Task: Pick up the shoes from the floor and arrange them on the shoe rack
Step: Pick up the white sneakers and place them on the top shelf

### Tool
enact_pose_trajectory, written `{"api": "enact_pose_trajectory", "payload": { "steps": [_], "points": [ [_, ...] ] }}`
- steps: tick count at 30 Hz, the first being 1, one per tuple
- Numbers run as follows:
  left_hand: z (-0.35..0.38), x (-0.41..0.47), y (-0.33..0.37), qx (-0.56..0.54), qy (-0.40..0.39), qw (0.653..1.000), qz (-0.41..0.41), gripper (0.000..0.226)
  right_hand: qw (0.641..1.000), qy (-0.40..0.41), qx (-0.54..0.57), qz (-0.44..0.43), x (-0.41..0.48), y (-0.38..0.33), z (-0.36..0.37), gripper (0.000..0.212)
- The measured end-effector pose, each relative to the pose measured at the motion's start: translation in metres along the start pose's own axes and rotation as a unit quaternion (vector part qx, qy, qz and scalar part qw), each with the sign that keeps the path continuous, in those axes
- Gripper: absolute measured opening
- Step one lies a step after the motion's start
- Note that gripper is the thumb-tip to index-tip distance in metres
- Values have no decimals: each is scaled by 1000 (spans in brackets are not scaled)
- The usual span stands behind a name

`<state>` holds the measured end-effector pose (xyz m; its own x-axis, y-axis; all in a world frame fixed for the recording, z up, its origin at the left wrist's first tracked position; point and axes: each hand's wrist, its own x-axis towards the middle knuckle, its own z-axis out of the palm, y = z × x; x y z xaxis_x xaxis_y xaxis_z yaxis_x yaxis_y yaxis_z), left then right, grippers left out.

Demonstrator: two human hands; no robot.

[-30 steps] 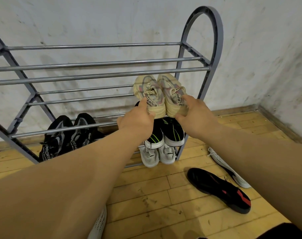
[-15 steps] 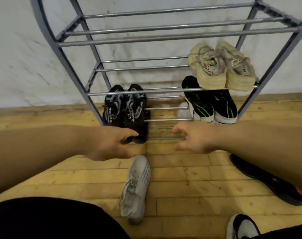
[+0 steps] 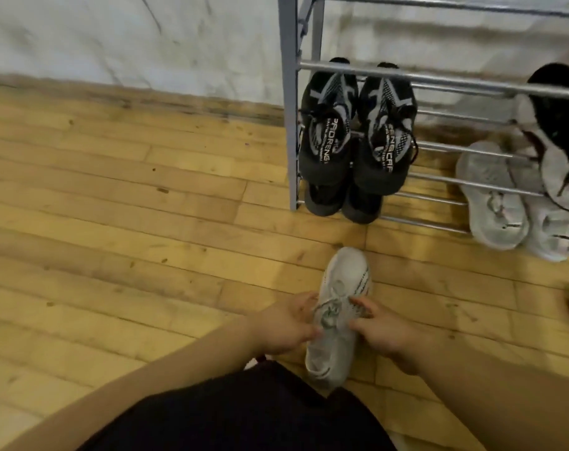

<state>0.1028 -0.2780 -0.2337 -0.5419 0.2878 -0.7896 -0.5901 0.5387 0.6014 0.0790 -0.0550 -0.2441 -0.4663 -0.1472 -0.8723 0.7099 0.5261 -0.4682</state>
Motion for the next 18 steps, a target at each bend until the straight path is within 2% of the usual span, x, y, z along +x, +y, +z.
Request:
{"api": "enact_pose_trajectory", "payload": {
  "steps": [4, 5, 7, 9, 14, 18],
  "points": [
    [18, 24, -17, -112, 7, 994, -8, 95, 994, 42, 104, 18, 10, -6, 14, 43],
    [14, 23, -17, -135, 24, 991, -3, 91, 992, 46, 116, 13, 9, -12, 15, 43],
    [-2, 11, -14, -181, 68, 981, 22, 70, 990, 46, 136, -9, 0, -35, 22, 41],
    [-27, -13, -13, -229, 103, 967, 44, 56, 991, 37, 122, -29, -9, -61, 34, 36],
    [-92, -107, -29, -278, 170, 943, 64, 80, 991, -39, 99, -79, -47, -134, 91, 32],
    [-115, -184, -48, -324, 220, 916, 86, 70, 986, -123, -16, -111, -87, -195, 131, 38]
  ]
}}
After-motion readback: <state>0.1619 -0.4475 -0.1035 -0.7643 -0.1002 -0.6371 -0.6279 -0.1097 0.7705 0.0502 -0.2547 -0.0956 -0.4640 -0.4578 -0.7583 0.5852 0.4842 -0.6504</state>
